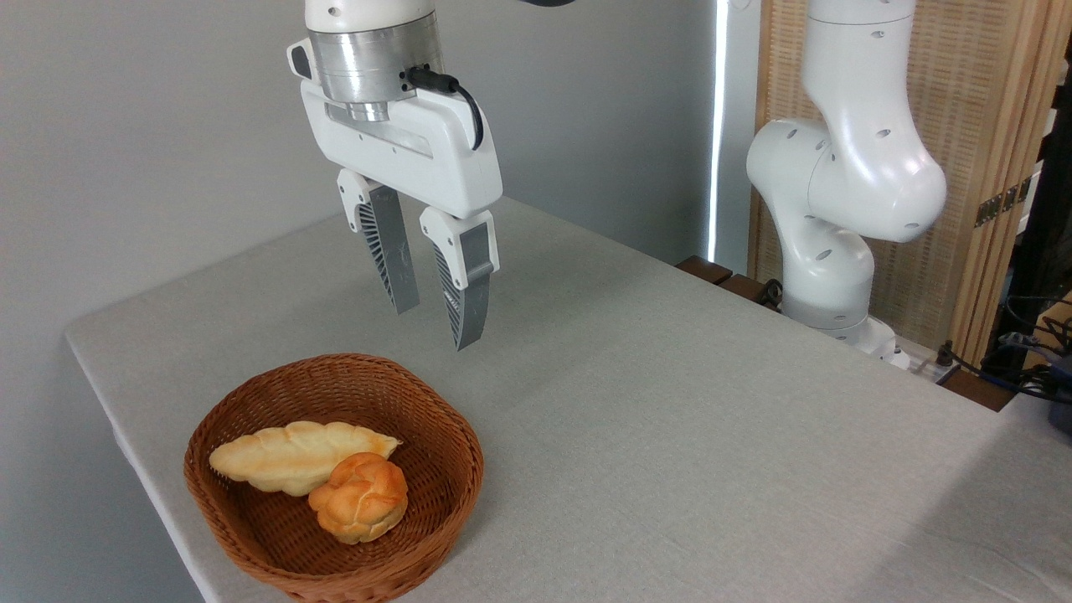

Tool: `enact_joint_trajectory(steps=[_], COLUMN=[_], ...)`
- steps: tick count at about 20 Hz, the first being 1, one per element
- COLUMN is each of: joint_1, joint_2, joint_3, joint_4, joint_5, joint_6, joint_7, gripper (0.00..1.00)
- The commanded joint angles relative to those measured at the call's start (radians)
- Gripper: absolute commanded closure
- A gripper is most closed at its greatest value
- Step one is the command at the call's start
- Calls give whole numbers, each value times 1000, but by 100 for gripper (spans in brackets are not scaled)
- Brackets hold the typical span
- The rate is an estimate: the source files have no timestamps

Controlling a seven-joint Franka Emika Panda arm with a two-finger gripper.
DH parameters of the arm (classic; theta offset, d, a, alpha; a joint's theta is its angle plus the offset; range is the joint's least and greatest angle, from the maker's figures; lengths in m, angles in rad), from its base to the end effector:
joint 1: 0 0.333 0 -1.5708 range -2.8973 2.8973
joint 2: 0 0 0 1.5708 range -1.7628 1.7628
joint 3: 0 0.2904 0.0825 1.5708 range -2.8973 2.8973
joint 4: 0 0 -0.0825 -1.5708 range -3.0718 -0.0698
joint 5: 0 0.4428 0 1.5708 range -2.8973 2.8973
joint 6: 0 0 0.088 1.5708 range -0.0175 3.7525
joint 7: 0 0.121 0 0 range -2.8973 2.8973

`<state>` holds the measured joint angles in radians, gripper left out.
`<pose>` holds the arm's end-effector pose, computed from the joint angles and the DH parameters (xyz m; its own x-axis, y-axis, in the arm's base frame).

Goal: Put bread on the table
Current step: 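Lower the open gripper down into the basket over the round orange bun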

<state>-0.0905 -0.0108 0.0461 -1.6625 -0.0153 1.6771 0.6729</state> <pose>0.6177 -0.0290 0.5520 0.7542 -0.6560 0.0297 -0.6562 -0.7546 -0.0035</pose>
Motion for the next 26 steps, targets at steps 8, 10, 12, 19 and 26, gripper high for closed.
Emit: enact_joint_trajectory(steps=[8,10,12,19,26], joint_1=[6,6,8,-2,-14], joint_2=[-5,-6,-5,2,2], joint_3=[1,1,1,-9,-11], joint_4=[10,10,12,1,-123], joint_5=[2,2,2,-34,-106], joint_6=[-22,-22,-22,45,333], joint_7=[34,36,36,28,22], gripper=[0,0,0,0,0])
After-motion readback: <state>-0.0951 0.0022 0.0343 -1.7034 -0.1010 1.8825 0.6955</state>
